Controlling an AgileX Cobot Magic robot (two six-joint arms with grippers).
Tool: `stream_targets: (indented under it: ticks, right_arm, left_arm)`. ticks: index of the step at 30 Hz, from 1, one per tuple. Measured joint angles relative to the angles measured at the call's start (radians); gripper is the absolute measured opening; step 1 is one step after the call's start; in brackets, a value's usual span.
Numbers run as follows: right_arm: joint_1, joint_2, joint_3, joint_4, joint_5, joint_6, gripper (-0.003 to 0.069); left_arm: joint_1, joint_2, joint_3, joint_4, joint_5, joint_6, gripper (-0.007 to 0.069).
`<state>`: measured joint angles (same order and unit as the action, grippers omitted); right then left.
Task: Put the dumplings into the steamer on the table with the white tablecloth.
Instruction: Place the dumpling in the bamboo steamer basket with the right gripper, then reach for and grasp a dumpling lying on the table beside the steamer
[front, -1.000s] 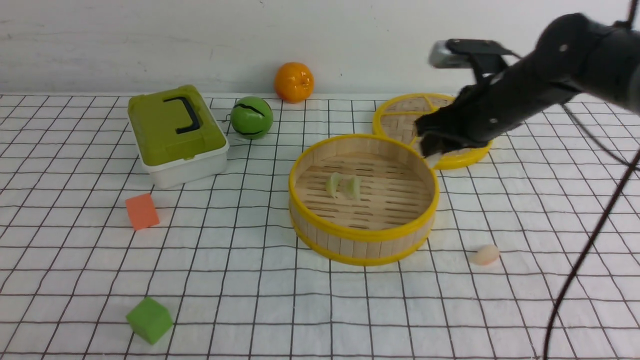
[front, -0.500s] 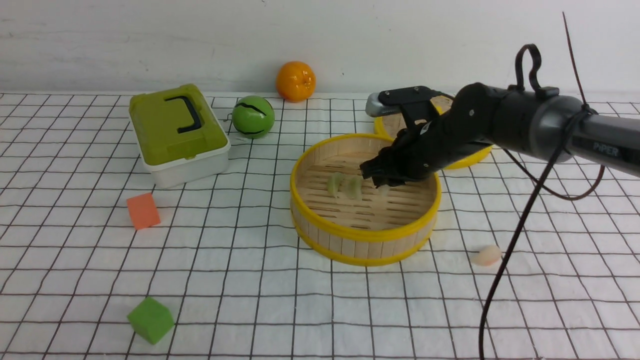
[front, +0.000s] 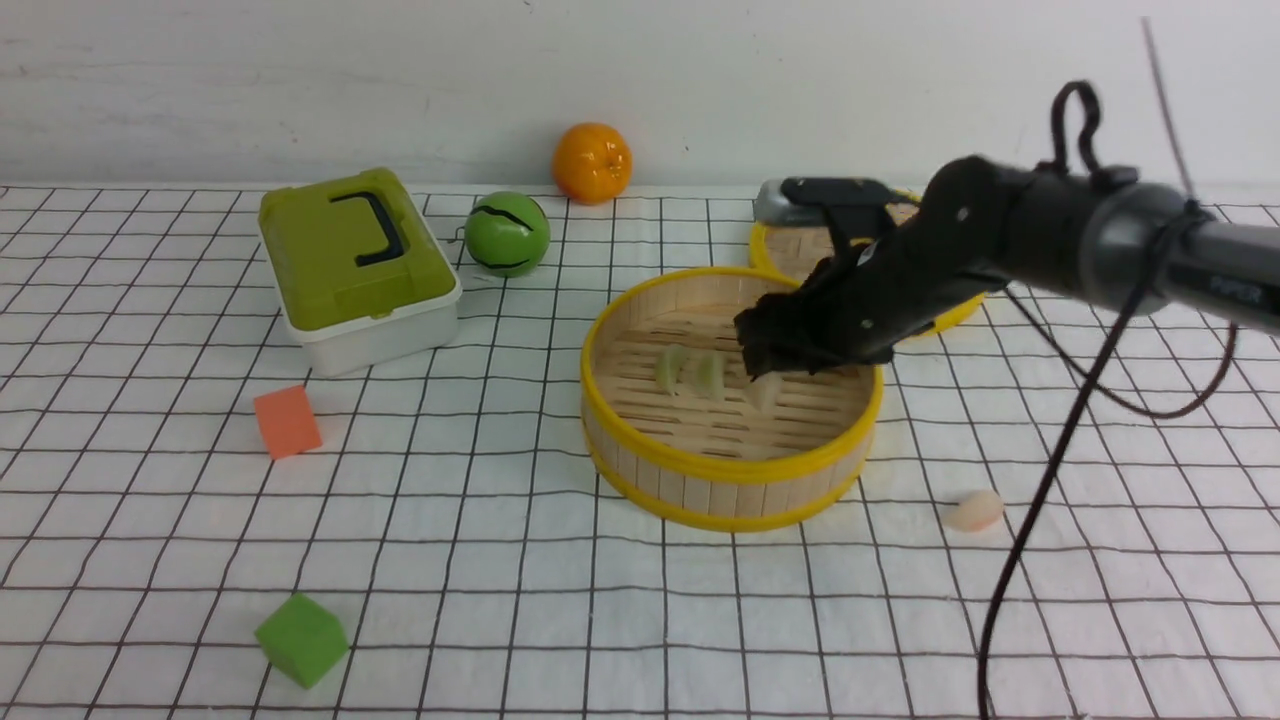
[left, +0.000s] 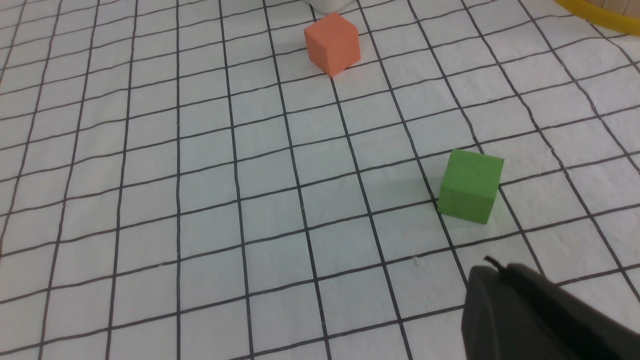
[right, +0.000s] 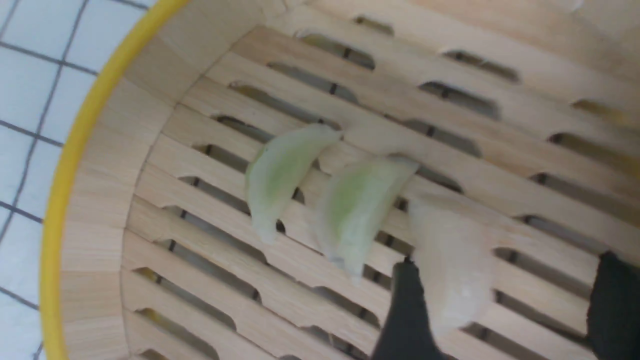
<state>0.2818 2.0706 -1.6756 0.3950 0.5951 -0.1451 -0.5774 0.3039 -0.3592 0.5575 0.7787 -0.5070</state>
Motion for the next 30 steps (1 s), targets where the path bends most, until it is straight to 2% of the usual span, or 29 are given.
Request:
stream_targets:
  ticks: [4, 7, 10, 15, 22, 30]
  right_arm:
    - [-0.061, -0.107, -0.001, -0.037, 0.089, 0.028, 0.0475]
    - [-0.142, -0.179, 0.017, -0.102, 0.215, 0.11, 0.0454]
    - [-0.172, -0.185, 0.086, -0.144, 0.256, 0.154, 0.0438]
    - [-0.19, -0.164, 0.332, -0.178, 0.164, 0.255, 0.0423]
    - [-0.182, -0.165, 0.405, -0.18, 0.053, 0.309, 0.0407]
    - [-0.182, -0.114, 0.409, -0.132, 0.025, 0.308, 0.0281]
  left_arm:
    - [0.0, 0.0, 0.0, -0.001, 0.001, -0.004, -0.0005]
    - [0.0, 0.0, 0.0, -0.002, -0.009, -0.006, -0.0003]
    - [0.0, 0.0, 0.0, -0.002, -0.016, -0.006, -0.0002]
    - [0.0, 0.0, 0.0, -0.002, -0.023, -0.006, -0.0001]
    - [0.0, 0.0, 0.0, -0.002, -0.03, -0.006, 0.0]
    - [0.0, 0.0, 0.0, -0.002, -0.03, -0.006, 0.0001]
